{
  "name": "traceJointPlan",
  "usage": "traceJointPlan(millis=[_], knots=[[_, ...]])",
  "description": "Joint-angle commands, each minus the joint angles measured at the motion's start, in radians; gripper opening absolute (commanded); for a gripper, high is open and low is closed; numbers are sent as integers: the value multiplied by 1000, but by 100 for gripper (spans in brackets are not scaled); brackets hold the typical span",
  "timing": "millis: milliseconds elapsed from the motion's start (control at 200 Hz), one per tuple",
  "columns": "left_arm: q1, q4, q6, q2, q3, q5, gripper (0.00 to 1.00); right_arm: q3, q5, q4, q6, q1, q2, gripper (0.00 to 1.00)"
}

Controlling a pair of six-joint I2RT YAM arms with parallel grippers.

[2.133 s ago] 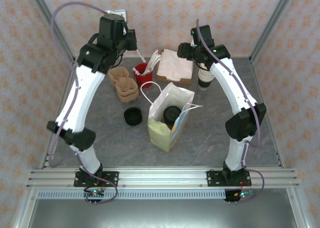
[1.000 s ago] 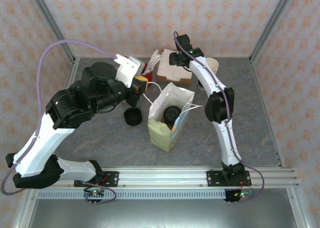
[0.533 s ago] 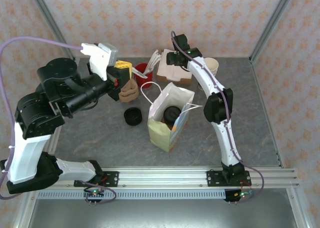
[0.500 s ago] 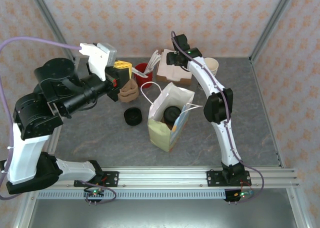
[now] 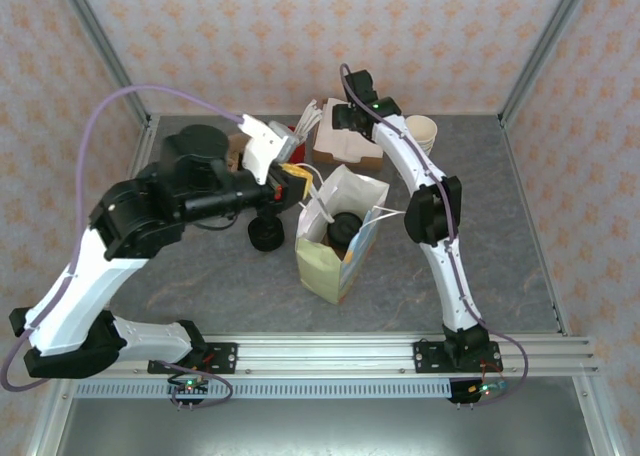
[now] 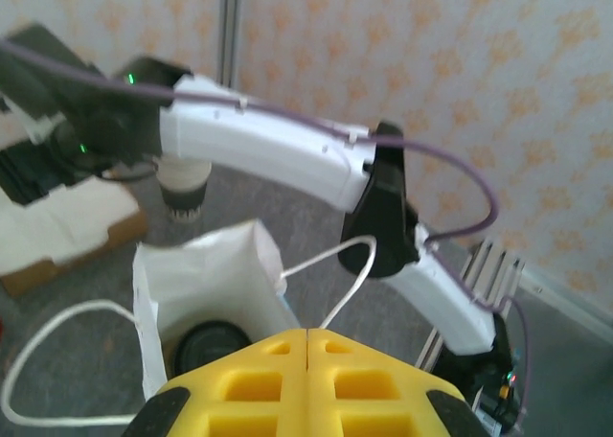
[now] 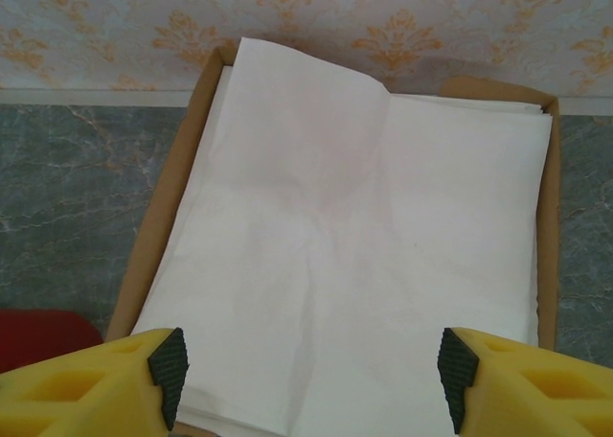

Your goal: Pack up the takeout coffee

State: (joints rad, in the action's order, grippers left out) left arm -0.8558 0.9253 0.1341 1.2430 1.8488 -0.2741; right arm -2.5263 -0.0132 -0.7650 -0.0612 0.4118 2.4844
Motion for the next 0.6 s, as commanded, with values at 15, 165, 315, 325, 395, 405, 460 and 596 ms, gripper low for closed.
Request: traceJointPlan(millis=[15, 165, 315, 325, 395, 405, 460, 596], knots=[[-5, -59, 36, -19, -75, -14, 5, -38, 46, 15, 6, 0, 49, 73], [-5, -65, 50, -11, -141, 6, 20, -42, 70, 30, 8, 1, 80, 77], [-5, -60, 51, -21, -157, 35, 53, -52, 101, 32, 5, 4, 108, 82], [-5, -60, 51, -24, -158, 38, 54, -52, 104, 32, 5, 4, 109, 82], [-5, -65, 51, -39, -165, 59, 62, -54, 119, 39, 6, 5, 120, 86], [-5, -65, 51, -42, -166, 62, 63, -53, 121, 40, 8, 4, 121, 87], [-6, -66, 49, -52, -169, 77, 69, -55, 129, 46, 8, 4, 129, 91], [-6, -66, 47, -72, -172, 101, 73, -68, 142, 50, 4, 4, 154, 97]])
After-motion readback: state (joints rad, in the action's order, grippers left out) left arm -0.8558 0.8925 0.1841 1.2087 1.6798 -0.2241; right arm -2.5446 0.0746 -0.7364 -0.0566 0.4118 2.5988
